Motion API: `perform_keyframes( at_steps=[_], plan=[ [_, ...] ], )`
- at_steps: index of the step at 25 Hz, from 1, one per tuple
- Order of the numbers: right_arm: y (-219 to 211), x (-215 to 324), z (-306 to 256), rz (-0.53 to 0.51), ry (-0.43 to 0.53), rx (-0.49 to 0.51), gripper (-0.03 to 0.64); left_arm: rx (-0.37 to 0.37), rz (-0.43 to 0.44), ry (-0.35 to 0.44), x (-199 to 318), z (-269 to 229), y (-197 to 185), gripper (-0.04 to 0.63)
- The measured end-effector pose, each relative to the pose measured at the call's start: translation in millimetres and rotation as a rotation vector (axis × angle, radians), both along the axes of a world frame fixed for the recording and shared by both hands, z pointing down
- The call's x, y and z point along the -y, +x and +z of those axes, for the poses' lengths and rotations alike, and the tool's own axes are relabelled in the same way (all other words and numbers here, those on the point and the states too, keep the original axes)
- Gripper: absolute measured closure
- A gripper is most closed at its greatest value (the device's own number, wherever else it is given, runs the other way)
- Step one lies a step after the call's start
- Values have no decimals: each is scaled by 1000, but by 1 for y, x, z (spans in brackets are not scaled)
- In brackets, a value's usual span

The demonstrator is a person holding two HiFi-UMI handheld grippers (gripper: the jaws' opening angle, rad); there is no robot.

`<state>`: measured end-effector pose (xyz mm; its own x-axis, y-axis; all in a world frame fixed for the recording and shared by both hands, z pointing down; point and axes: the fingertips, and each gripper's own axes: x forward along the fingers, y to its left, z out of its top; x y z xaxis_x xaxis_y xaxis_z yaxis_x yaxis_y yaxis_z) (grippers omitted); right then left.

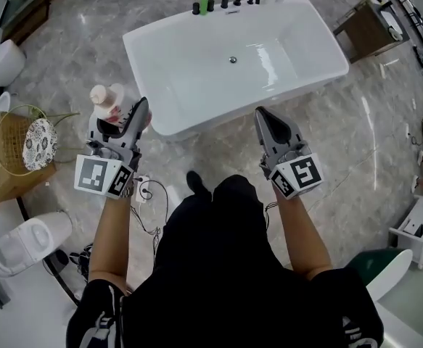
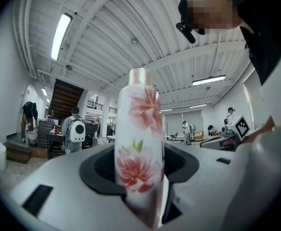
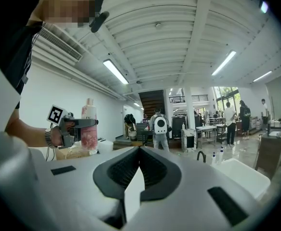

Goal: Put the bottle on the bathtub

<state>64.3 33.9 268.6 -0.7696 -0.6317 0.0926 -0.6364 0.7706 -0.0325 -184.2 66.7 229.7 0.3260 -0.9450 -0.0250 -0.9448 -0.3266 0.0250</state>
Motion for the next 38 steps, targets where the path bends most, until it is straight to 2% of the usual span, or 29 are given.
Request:
perform_keyframes(
  at_steps=[6, 15, 20, 27, 34, 38],
  plan=[
    [-29, 42, -9, -50, 42, -5, 607, 0, 0, 18, 66, -1, -11, 368],
    [-52, 145, -4, -111, 70, 41, 607, 59, -37, 72, 191, -7, -27, 368],
    [-58, 210, 8, -136, 41, 77, 607, 43, -71, 71, 260, -5, -36, 368],
    [-59, 284, 36, -214, -28, 101, 607, 31, -104, 55, 330, -2, -27, 368],
    [-98, 322, 53, -279, -33, 108, 607, 74, -110, 50, 377, 10, -42, 370],
    [-126, 332, 68, -262, -21, 112, 607, 48, -67, 40, 417, 46, -64, 371]
  ],
)
